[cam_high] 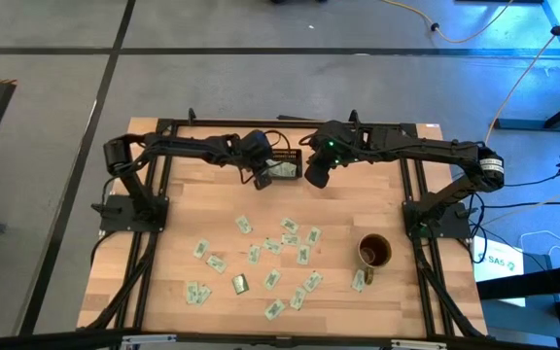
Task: Pick and place Stevia / Truvia into bins
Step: Put the white stevia packet into the black bin
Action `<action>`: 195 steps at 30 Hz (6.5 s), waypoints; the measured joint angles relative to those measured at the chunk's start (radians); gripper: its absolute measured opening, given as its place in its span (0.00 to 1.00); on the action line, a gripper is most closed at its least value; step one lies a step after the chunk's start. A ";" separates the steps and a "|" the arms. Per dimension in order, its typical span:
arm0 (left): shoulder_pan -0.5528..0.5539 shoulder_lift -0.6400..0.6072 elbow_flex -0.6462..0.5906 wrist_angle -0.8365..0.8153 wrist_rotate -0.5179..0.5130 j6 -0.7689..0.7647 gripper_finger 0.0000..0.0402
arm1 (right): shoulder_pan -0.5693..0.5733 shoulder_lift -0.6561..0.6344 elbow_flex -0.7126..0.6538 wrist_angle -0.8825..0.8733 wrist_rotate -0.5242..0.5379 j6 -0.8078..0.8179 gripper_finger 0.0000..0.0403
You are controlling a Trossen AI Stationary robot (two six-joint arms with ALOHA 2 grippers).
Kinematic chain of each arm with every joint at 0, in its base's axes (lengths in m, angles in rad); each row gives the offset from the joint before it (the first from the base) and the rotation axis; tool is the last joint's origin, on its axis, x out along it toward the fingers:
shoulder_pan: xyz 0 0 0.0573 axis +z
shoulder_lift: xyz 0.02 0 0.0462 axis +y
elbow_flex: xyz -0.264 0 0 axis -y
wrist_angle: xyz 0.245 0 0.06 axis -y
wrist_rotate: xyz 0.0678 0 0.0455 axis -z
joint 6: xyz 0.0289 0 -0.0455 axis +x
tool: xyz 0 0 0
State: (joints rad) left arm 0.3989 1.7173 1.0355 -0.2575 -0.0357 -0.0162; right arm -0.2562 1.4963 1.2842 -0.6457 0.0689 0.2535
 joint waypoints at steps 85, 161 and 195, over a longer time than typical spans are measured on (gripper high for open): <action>-0.098 -0.004 0.093 -0.030 0.002 -0.016 0.10 | 0.398 0.468 -0.054 -0.086 -0.084 -0.099 0.25; -0.188 -0.070 0.089 -0.580 -0.004 -0.030 0.08 | -0.095 0.400 0.071 0.228 -0.044 -0.311 0.22; -0.438 -0.069 -0.148 -0.284 0.064 0.197 0.13 | -0.095 0.400 0.071 0.208 -0.044 -0.307 0.22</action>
State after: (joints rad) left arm -0.0391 1.6482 0.8871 -0.5415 0.0280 0.1810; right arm -0.3515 1.8961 1.3548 -0.4377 0.0246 -0.0536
